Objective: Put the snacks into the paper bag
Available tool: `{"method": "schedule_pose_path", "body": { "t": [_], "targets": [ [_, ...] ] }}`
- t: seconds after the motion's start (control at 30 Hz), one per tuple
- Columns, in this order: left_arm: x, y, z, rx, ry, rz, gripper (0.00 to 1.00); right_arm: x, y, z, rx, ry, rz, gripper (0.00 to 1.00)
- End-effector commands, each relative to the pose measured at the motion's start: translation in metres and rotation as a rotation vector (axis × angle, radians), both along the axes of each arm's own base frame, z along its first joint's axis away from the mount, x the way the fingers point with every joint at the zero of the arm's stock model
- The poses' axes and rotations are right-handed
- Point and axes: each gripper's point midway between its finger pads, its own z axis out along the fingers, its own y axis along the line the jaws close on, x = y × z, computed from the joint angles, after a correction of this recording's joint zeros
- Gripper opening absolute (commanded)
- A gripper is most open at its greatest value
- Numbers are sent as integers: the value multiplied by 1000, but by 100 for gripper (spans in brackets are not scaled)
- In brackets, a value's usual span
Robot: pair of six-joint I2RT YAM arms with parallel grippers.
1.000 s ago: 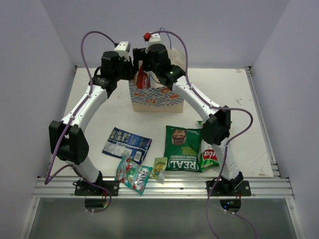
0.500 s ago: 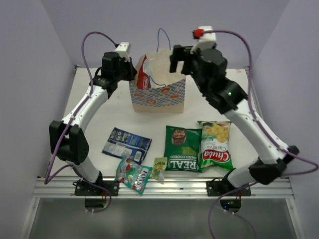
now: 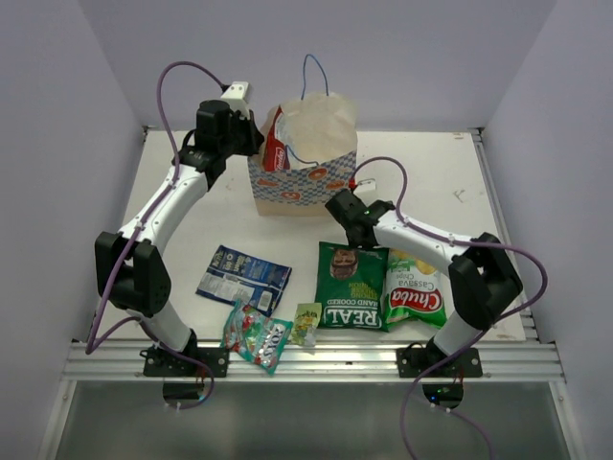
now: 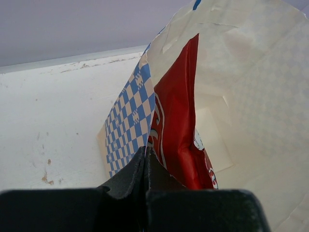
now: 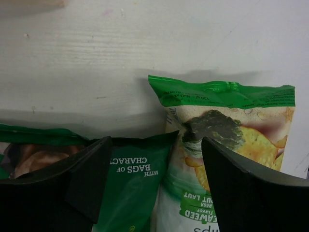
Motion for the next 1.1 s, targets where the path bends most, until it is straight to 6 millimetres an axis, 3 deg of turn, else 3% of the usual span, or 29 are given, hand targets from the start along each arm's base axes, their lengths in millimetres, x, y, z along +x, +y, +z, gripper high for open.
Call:
{"method": "schedule_pose_path", "body": {
  "t": [0.0,0.2,0.27,0.37,0.5,0.67,0.77,0.87,0.9,1.07],
  "targets": [
    [-5,-6,35,-51,-84,-21,0,13,-5,21,1,-114,-102,76],
    [-5,-6,33,-48,-82,-20,0,7,-22,-12,-28,-56,-163,71],
    [-5,-6,32,-48,-80,-20,0,4,-40,-22,-32,-32,-207,70],
    [-4,-6,33,-47,-83,-19,0,-1,-61,-27,-16,-22,-258,69],
    [-2,-7,28,-45,-76,-21,0,-3,-73,-25,-4,-35,-277,66],
    [-1,-10,24,-53,-65,-33,0,-2,-72,-29,-16,-15,-269,41],
    [-2,-9,24,-50,-66,-28,0,-1,-71,-33,-22,-4,-266,33],
    [-2,-8,24,-48,-66,-27,0,0,-69,-35,-12,0,-263,13],
    [-1,-9,24,-48,-67,-27,0,0,-68,-36,-8,1,-263,0],
    [-1,-9,22,-51,-61,-30,0,2,-66,-31,6,-10,-256,0]
  ]
}}
